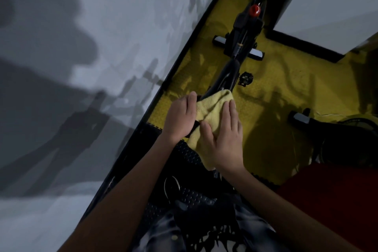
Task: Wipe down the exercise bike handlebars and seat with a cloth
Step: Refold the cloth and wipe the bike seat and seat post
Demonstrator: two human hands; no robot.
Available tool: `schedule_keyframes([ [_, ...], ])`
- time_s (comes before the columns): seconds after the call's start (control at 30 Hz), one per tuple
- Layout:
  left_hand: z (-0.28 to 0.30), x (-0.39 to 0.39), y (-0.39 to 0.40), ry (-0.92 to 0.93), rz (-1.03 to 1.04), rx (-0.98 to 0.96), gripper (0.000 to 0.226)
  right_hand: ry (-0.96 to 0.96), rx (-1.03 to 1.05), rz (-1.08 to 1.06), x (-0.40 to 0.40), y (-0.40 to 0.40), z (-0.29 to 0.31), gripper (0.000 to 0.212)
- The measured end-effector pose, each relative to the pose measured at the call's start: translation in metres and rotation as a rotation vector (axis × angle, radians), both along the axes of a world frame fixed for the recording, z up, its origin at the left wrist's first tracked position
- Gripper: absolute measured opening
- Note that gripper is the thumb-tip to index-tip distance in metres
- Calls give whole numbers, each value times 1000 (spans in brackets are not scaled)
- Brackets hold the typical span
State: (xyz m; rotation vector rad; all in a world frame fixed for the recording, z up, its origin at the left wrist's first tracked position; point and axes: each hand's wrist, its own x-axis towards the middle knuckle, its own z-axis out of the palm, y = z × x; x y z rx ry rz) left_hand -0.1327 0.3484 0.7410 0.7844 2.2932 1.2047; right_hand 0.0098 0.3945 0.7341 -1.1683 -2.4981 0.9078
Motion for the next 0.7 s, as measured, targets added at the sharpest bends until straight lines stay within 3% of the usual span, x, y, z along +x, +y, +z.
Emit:
schedule_keyframes([
  [0.2,2,-2,3,7,26,-29,52,48,-111,-76,-45,46,4,92],
  [0.4,0,-1,4,24,34,-9,45,145,-103,-258,-94,94,5,83],
  [0.7,-1,-1,1,-27,55,-22,54,9,-19,-79,0,-1,5,79],
])
